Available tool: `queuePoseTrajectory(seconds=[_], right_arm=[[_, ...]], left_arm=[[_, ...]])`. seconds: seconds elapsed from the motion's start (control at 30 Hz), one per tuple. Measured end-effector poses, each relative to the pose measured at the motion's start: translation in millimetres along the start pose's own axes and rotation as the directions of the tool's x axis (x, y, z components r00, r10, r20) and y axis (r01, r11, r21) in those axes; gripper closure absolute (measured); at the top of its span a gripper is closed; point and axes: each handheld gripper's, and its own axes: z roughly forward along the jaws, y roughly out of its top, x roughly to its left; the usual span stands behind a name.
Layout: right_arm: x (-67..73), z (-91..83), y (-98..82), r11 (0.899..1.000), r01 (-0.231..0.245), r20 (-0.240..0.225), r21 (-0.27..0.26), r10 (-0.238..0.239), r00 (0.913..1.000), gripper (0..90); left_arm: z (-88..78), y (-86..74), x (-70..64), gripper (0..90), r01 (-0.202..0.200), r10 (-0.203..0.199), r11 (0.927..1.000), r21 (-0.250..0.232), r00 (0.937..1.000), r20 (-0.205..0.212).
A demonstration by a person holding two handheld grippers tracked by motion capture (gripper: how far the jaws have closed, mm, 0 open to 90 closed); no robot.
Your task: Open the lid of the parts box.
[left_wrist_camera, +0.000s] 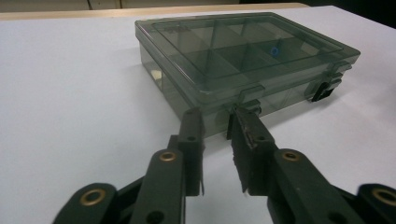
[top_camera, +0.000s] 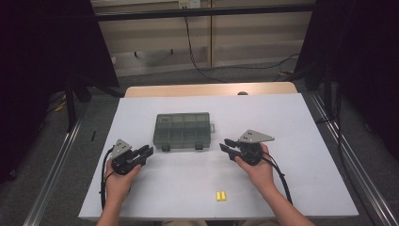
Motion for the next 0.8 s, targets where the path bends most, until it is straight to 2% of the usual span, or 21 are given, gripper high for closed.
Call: queuePoseTrajectory(seconds=[0.07,0.13,0.2,0.3,0.37,0.43,0.47,0.53,0.6,0.7,0.73,0.8], right_arm=[[1.2,3.6,0.7,1.000,0.001,-0.004,0.012,-0.001,1.0000,78.9],[2.0,8.2,0.1,1.000,-0.003,-0.006,0.026,0.003,1.0000,81.9],[1.8,12.3,-1.2,0.999,-0.011,-0.010,0.034,0.011,0.9999,84.3],[0.5,16.6,-2.7,0.999,-0.037,-0.014,0.040,0.037,0.9992,87.8],[-0.6,18.4,-3.9,0.998,-0.022,-0.006,0.050,0.022,0.9997,89.4],[-0.3,19.3,-4.1,0.998,-0.022,-0.014,0.051,0.023,0.9996,90.0],[1.4,20.4,-3.3,0.998,0.000,-0.022,0.055,0.001,0.9998,90.0],[2.6,21.0,-2.4,0.998,0.006,-0.028,0.065,-0.004,0.9996,90.0],[6.2,23.1,1.4,0.997,0.020,-0.027,0.079,-0.018,0.9995,90.0],[7.6,24.9,3.4,0.996,0.019,-0.021,0.086,-0.017,0.9996,90.0],[7.9,26.0,3.7,0.996,0.018,-0.018,0.085,-0.016,0.9997,90.0],[8.4,30.7,3.1,0.995,0.011,-0.011,0.098,-0.010,0.9999,90.0]], left_arm=[[0.7,0.6,1.6,77.6,-0.010,0.010,0.9999,0.011,0.9999,-0.013],[2.0,1.7,3.0,82.0,-0.002,0.003,0.9998,0.018,0.9997,-0.025],[3.1,2.2,3.6,85.2,-0.002,0.003,0.9997,0.025,0.9998,-0.019],[5.7,3.5,4.5,86.5,0.008,-0.006,0.9987,0.051,0.9994,-0.033],[8.8,3.5,5.4,87.5,0.027,-0.025,0.9980,0.057,0.9986,-0.046],[9.1,3.8,5.8,88.0,0.020,-0.017,0.9983,0.055,0.9988,-0.046],[10.1,4.9,6.0,89.2,0.013,-0.011,0.9975,0.069,0.9992,-0.039],[10.8,5.7,5.9,89.7,0.006,-0.003,0.9972,0.075,0.9991,-0.043],[12.0,7.2,6.4,90.0,0.022,-0.018,0.9971,0.072,0.9984,-0.053],[12.2,8.3,9.3,90.0,0.025,-0.020,0.9964,0.082,0.9980,-0.059],[12.6,7.9,9.6,90.0,0.042,-0.037,0.9959,0.080,0.9971,-0.066],[13.5,7.7,10.6,90.0,0.050,-0.046,0.9956,0.079,0.9974,-0.056]])
